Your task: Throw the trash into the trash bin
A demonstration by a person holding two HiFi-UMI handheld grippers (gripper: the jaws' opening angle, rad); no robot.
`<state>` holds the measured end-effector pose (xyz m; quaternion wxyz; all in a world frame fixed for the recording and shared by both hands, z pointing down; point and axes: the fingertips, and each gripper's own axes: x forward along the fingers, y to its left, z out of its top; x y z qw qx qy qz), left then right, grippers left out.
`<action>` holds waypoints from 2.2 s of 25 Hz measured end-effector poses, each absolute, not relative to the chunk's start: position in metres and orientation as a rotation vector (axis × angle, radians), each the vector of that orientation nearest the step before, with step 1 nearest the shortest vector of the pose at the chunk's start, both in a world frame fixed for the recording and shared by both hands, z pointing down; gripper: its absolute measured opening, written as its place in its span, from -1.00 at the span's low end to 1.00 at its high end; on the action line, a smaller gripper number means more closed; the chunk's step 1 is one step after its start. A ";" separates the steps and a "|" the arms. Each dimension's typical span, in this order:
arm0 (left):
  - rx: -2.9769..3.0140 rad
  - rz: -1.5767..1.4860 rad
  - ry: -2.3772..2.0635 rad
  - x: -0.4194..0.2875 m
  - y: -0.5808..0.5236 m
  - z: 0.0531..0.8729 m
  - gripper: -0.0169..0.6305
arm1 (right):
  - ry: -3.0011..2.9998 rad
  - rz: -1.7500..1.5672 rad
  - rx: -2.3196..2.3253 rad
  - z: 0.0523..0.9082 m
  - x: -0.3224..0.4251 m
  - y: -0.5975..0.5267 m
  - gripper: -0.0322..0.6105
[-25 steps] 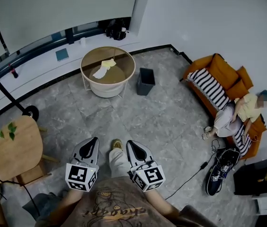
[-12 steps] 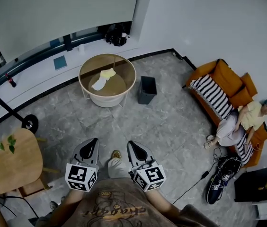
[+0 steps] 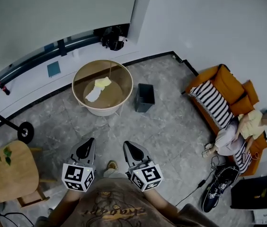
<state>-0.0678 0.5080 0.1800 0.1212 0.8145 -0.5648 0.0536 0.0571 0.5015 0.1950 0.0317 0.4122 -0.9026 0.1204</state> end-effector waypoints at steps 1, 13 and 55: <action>2.376 0.155 -1.653 -0.067 0.498 0.179 -0.89 | -2.781 0.371 1.265 0.195 0.059 0.491 -0.85; 2.324 0.160 -1.726 -0.070 0.424 0.179 -0.89 | -2.792 0.399 1.208 0.203 0.061 0.409 -0.85; 2.353 0.177 -1.607 -0.162 0.060 0.189 -0.89 | -2.720 0.469 1.250 0.210 -0.039 0.061 -0.85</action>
